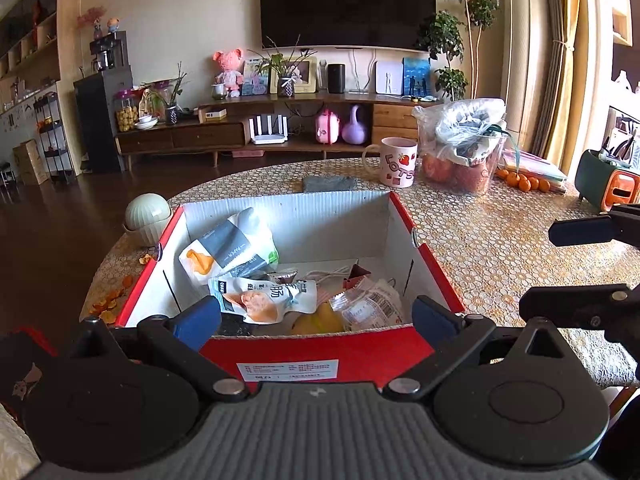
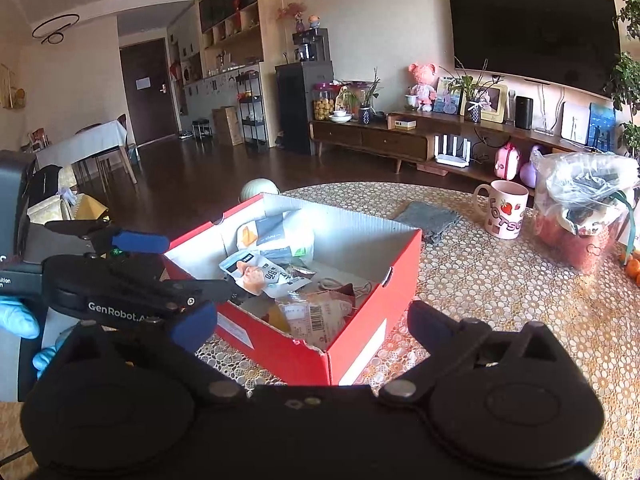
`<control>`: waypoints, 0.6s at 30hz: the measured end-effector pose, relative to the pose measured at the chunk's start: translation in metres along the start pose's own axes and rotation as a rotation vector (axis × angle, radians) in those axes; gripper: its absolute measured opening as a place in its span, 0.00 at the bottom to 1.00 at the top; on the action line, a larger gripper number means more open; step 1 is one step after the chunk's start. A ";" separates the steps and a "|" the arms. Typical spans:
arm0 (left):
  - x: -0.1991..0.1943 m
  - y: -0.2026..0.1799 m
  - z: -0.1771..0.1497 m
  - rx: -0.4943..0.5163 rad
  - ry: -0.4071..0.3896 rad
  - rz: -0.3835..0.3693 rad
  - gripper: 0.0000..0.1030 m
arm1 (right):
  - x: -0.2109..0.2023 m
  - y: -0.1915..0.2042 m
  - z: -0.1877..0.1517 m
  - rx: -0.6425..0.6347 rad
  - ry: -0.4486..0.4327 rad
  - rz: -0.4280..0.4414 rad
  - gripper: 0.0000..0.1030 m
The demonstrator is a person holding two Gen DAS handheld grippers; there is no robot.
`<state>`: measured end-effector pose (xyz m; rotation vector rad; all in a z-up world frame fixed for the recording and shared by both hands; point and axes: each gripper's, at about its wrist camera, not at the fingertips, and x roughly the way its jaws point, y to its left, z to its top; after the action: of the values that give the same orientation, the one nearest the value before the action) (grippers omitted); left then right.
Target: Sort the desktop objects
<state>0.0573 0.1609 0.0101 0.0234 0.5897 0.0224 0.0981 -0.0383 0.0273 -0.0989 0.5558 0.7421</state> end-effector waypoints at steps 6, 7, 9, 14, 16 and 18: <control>-0.002 -0.009 -0.007 0.012 -0.005 0.015 0.99 | -0.009 -0.005 -0.009 0.020 -0.018 -0.005 0.99; -0.001 -0.010 -0.007 0.012 -0.002 0.010 0.99 | -0.011 -0.006 -0.010 0.023 -0.019 -0.005 0.99; -0.001 -0.012 -0.008 0.008 0.000 0.007 0.99 | -0.013 -0.008 -0.012 0.028 -0.020 -0.005 0.99; 0.000 -0.017 -0.011 0.009 -0.001 0.000 0.99 | -0.016 -0.011 -0.018 0.038 -0.022 -0.007 0.99; 0.001 -0.020 -0.012 0.010 0.003 -0.004 0.99 | -0.017 -0.013 -0.019 0.043 -0.022 -0.009 0.99; 0.002 -0.022 -0.014 0.010 0.007 -0.001 0.99 | -0.018 -0.015 -0.021 0.049 -0.022 -0.011 0.99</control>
<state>0.0513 0.1387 -0.0031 0.0330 0.5967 0.0188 0.0882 -0.0661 0.0169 -0.0481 0.5523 0.7179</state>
